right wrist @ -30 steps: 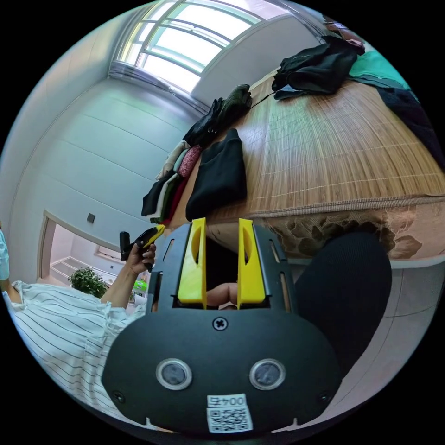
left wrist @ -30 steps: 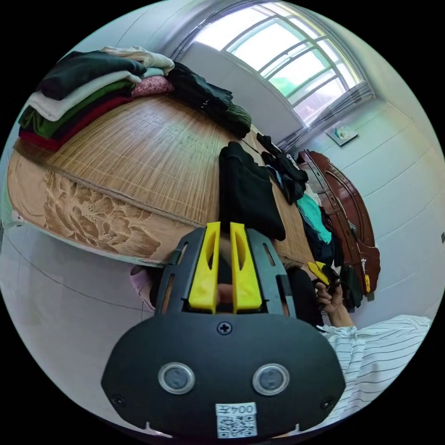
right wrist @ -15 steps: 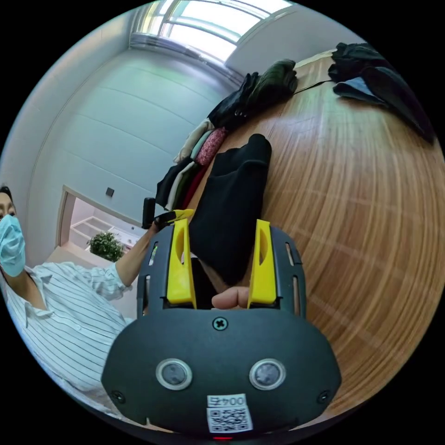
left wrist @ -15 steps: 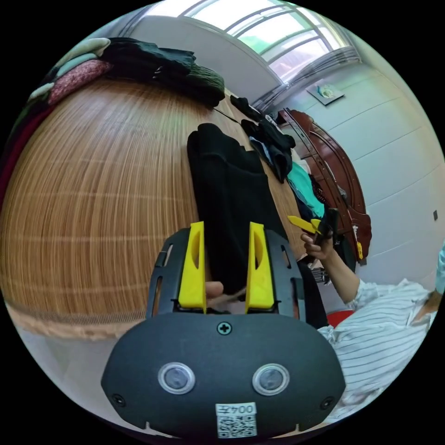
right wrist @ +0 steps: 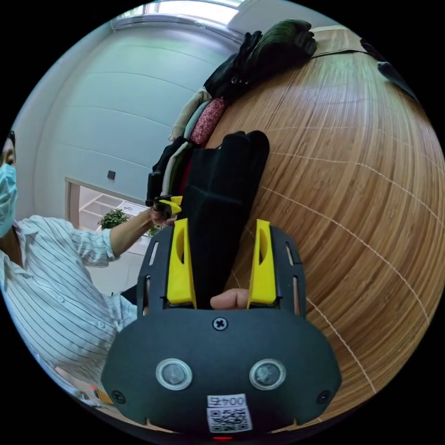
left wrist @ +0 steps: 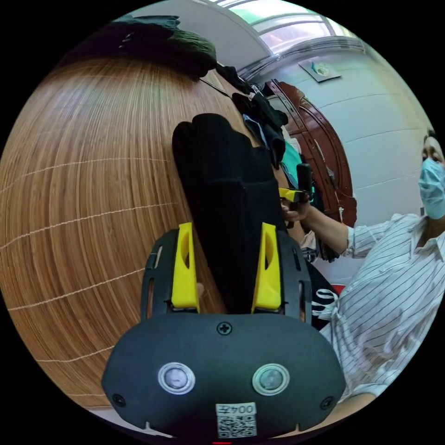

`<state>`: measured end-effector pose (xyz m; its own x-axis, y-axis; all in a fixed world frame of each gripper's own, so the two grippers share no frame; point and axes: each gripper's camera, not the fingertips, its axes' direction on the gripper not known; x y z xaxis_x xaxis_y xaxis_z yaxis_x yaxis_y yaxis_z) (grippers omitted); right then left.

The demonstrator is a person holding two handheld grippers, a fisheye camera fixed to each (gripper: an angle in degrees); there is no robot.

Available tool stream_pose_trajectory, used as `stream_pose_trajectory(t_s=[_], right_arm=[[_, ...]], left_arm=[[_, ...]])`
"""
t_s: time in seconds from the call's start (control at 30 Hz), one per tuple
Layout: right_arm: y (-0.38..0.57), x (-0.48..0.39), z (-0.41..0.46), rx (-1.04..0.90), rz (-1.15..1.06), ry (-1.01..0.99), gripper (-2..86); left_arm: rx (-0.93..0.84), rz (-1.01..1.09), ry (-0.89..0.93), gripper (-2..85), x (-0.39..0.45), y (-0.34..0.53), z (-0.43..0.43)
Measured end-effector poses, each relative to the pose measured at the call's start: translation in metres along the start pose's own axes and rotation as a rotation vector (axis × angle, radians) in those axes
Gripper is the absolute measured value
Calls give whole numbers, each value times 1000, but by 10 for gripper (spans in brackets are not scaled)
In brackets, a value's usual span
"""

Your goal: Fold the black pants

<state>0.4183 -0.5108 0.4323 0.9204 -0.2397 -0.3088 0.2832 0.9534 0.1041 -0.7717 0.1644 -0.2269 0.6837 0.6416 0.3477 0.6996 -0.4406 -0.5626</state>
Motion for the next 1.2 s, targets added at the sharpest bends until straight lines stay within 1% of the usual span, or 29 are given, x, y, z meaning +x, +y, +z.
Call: stream_pose_trajectory(t_s=[0.03, 0.07, 0.17, 0.23, 0.3, 0.37, 0.4, 0.53, 0.63, 0.8, 0.9, 1.0, 1.07, 1.1, 1.17, 1.2], right_arm=[[-11, 0, 5, -27, -6, 14, 186], [-21, 2, 9, -54, -3, 19, 183], [-45, 12, 21, -161, 36, -54, 164], [-59, 20, 25, -163, 66, -54, 151], [-79, 34, 27, -172, 122, -100, 139], [-105, 55, 32, -147, 231, -180, 112], [-110, 57, 34, -137, 240, -167, 109], [-140, 46, 30, -45, 247, -13, 95], [-159, 30, 22, -6, 263, 75, 93], [-204, 12, -6, 88, 276, 145, 91], [-251, 5, -30, 154, 244, 185, 91], [-318, 1, -57, 208, 198, 193, 91], [-384, -5, -78, 236, 123, 216, 90], [-401, -7, -84, 243, 105, 220, 90], [-472, -10, -108, 285, 57, 211, 91], [-490, -11, -114, 295, 46, 211, 92]], left_arm=[[0, -6, -18, 184, 0, -3, 4], [-3, -40, 3, 183, -3, -6, 7], [-25, -84, 35, 176, -8, -16, 22], [-36, -103, 56, 166, -13, -23, 32], [-54, -126, 86, 153, -23, -31, 44], [-68, -161, 127, 138, -38, -36, 61], [-63, -166, 136, 135, -40, -35, 65], [19, -120, -14, 126, -14, -25, 79], [30, -78, -136, 123, 18, -23, 90], [68, 7, -191, 120, 51, -47, 97], [114, 72, -208, 120, 64, -83, 91], [170, 113, -215, 119, 68, -137, 72], [204, 121, -208, 119, 66, -196, 46], [216, 120, -201, 119, 64, -211, 37], [252, 145, -194, 119, 60, -278, 1], [259, 158, -200, 120, 61, -295, -9]])
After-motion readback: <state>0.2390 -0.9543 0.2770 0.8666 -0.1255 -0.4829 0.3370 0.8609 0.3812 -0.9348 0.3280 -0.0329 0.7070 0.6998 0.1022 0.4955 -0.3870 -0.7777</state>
